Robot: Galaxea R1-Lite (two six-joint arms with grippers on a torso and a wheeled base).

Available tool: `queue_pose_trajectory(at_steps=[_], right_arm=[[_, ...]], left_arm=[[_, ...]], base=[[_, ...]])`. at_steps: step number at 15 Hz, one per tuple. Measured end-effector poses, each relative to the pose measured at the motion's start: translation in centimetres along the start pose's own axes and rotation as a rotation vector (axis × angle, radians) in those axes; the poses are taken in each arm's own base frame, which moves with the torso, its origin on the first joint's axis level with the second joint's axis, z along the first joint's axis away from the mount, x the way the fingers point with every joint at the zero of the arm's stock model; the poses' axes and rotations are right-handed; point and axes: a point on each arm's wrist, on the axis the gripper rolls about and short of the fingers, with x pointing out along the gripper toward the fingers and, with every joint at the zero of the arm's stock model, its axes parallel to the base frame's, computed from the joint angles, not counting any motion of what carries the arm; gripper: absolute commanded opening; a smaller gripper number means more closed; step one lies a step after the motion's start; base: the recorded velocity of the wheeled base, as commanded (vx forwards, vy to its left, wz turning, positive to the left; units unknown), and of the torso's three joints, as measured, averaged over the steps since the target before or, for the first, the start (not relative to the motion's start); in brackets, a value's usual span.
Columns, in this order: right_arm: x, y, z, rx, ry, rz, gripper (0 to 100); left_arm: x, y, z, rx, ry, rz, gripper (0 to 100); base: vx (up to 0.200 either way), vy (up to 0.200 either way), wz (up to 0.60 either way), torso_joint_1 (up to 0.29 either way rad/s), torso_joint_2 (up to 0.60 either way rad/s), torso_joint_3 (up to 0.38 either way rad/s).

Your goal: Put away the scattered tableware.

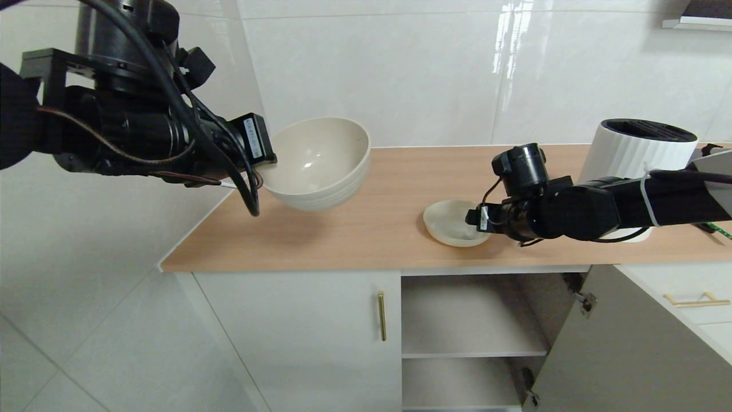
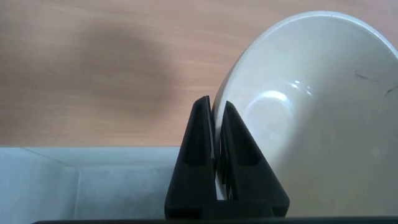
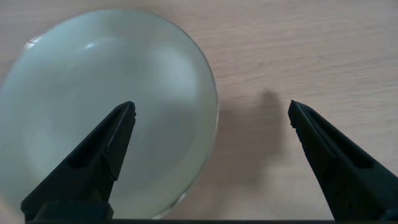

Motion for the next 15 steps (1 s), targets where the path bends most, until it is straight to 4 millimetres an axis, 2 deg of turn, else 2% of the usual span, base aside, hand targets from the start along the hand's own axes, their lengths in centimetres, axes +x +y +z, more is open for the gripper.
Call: queue_pose_trajectory(at_steps=[2,3,9,12,15], right_arm=[[0.5,0.1,-0.3,-0.004,0.009,-0.003,100],[0.6,0.1,-0.4,-0.005,0.012,-0.005,0],[0.6,0.1,-0.2,0.019,0.006,-0.005,0],[-1.2,-0.1,0.3,0.014,0.002,0.0,0],[-4.3,0.7,1.0,0.028,-0.07,-0.042,0]], left_arm=[[-0.5,0.0,0.1,-0.001,-0.008,-0.005,0],[-0.8,0.0,0.1,-0.002,-0.012,-0.007,0],[-1.6,0.0,0.3,-0.003,-0.026,-0.014,0],[-2.4,-0.1,0.1,0.002,-0.029,-0.029,0],[-2.9,-0.2,0.1,0.003,-0.034,-0.036,0]], base=[[0.0,0.0,0.0,0.0,0.0,0.0],[0.0,0.0,0.0,0.0,0.0,0.0],[0.0,0.0,0.0,0.0,0.0,0.0],[0.0,0.0,0.0,0.0,0.0,0.0],[0.0,0.0,0.0,0.0,0.0,0.0]])
